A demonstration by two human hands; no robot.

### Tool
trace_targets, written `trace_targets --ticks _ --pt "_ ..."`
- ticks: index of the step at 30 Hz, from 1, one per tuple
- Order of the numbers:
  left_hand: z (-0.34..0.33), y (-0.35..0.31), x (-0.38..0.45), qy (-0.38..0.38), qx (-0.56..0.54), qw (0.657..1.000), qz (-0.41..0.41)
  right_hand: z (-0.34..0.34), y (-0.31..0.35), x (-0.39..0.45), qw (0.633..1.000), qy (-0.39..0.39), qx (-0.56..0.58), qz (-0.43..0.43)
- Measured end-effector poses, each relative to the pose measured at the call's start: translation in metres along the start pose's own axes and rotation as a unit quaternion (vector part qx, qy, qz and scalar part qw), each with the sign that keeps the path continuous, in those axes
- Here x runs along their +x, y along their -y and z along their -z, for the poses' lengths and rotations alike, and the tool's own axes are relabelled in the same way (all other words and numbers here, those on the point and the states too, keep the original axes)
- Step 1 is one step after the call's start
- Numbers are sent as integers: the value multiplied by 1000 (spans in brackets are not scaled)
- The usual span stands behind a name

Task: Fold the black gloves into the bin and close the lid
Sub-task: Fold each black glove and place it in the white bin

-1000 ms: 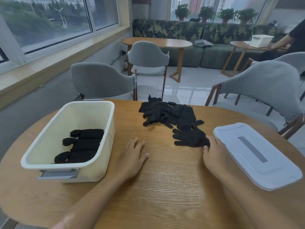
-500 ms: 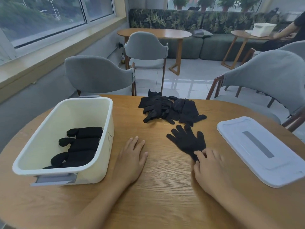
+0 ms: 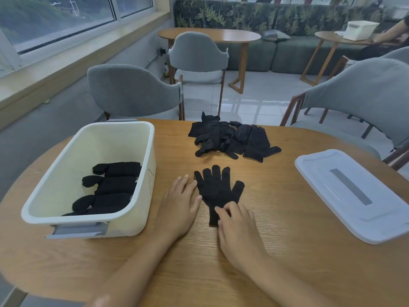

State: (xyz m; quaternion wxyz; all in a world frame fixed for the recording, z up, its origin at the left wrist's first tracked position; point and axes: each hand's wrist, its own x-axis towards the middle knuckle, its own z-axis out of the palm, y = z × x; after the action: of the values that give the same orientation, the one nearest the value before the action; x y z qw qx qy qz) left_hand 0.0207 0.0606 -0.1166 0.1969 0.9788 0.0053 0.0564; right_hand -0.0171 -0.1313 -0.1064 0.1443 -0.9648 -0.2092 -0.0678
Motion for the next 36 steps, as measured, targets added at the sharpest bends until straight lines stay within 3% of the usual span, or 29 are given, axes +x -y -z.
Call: trace_targets --ticks 6,13,18,23,28,32,34,36 --pt "-1 0 1 -6 -11 1000 7 8 -3 20 999 3 40 6" --pt "0 -1 -1 -24 -24 999 -1 21 -70 80 984 -26 78 -156" --pt "4 -9 -9 -104 -54 985 -125 31 -111 119 952 -67 106 -279" --pt "4 -31 -20 -21 3 966 -259 25 -128 147 912 -55 98 -394" --pt "2 -46 -14 19 110 952 -285 18 -132 167 885 -31 101 -454" --pt "6 -51 -6 12 92 964 -249 23 -126 170 874 -41 123 -468" --pt "20 -59 1 6 -32 987 -158 25 -127 169 866 -57 151 -473" --pt "38 -67 8 9 -193 980 -35 27 -131 167 858 -67 191 -472"
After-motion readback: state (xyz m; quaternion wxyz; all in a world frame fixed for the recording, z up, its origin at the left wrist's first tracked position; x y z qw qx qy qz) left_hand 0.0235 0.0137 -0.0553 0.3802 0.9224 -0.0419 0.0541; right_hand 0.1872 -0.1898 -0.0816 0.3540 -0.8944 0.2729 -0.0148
